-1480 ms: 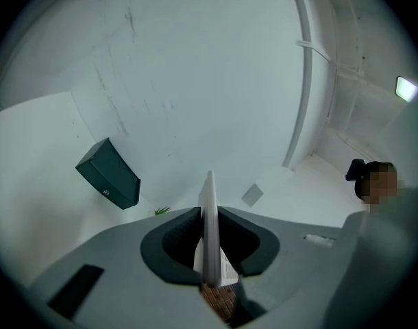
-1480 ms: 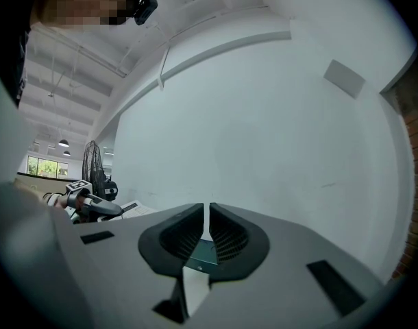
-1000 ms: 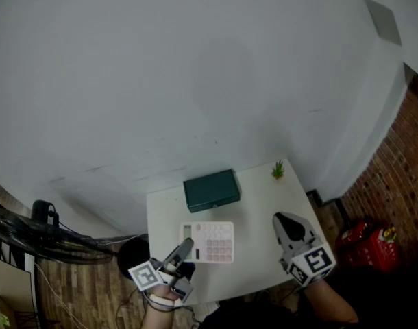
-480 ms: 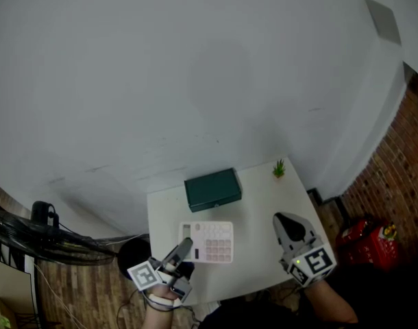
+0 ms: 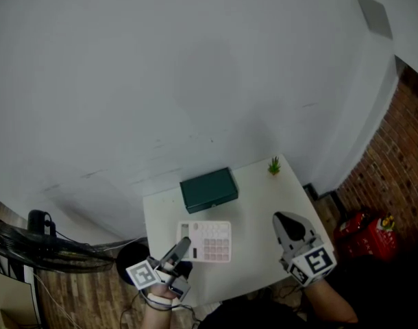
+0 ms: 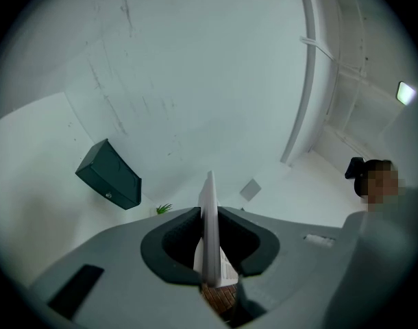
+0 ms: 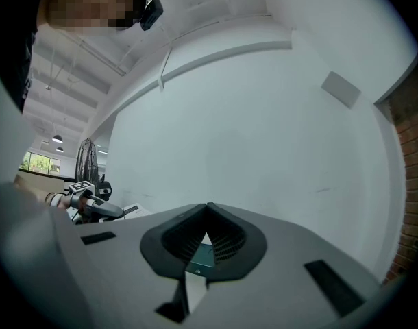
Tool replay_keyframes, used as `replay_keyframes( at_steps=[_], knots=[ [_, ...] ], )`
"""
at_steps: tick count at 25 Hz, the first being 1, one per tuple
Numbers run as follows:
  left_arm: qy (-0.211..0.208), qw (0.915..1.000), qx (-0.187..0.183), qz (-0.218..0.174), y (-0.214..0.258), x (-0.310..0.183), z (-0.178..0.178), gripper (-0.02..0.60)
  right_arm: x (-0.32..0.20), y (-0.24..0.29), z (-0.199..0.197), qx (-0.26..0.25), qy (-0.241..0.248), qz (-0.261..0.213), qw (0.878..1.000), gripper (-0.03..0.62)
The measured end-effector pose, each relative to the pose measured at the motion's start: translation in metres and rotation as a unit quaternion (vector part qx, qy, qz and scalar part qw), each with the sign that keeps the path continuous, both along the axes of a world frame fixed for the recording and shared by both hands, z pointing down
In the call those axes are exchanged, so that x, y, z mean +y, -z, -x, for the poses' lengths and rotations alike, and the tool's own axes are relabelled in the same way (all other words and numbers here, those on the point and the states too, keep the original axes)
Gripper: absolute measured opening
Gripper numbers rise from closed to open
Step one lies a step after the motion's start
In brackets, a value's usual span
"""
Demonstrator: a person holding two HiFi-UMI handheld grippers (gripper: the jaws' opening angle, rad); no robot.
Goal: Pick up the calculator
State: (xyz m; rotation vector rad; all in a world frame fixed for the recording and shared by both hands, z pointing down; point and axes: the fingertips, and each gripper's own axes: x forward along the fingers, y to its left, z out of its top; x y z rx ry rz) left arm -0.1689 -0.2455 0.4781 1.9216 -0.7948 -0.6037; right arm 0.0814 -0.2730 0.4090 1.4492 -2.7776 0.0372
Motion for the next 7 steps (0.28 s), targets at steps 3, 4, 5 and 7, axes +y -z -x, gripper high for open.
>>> replay_keyframes(
  at_steps=[3, 4, 5, 7],
  knots=[
    [-0.008, 1.0000, -0.002, 0.005, -0.0052, -0.0020, 0.0013, 0.061, 0.0022, 0.0000, 0.0003, 0.001, -0.009, -0.001, 1.000, 0.005],
    [-0.011, 0.9999, -0.003, 0.005, -0.0065, -0.0024, 0.0021, 0.061, 0.0028, 0.0001, 0.0013, 0.002, -0.011, -0.002, 1.000, 0.005],
    [-0.014, 0.9999, -0.003, 0.006, -0.0077, -0.0027, 0.0033, 0.061, 0.0032, 0.0002, 0.0024, 0.003, -0.013, -0.004, 1.000, 0.005],
    [-0.020, 0.9998, -0.005, 0.007, -0.0108, -0.0033, 0.0061, 0.061, 0.0040, 0.0000, 0.0049, 0.005, -0.016, -0.007, 1.000, 0.005]
  ],
)
